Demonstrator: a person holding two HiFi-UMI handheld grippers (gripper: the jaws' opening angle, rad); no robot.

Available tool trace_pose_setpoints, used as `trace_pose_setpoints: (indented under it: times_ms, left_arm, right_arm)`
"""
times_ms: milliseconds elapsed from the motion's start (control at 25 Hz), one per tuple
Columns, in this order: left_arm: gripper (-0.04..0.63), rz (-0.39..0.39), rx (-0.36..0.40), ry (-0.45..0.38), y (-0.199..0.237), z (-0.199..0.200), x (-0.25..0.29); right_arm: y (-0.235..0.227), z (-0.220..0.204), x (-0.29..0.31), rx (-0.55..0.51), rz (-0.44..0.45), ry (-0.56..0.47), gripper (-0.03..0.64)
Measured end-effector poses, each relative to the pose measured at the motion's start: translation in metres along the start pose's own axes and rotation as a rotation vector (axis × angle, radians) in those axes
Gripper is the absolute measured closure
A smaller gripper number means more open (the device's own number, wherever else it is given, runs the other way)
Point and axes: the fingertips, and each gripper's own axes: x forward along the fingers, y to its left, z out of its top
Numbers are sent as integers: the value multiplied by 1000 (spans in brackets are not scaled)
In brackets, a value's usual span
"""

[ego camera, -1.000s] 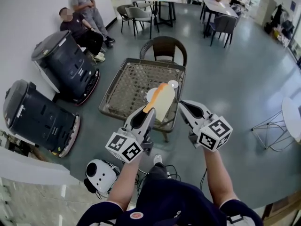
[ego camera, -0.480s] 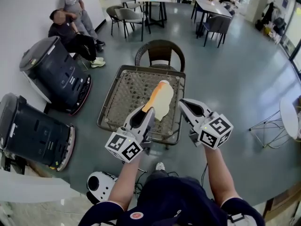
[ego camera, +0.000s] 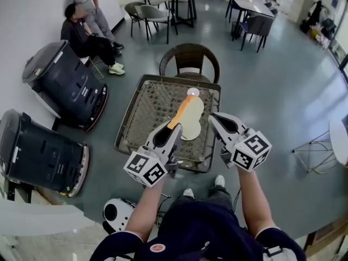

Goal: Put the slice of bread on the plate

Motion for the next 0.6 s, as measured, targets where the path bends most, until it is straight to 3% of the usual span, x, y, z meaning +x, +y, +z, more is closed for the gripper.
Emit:
trace_pose_setpoints:
  times_ms: [600]
  left_arm:
    - [505,163,28,-4,24,-14,77]
  right_arm:
    - [-93,4,37,45,172,24,612]
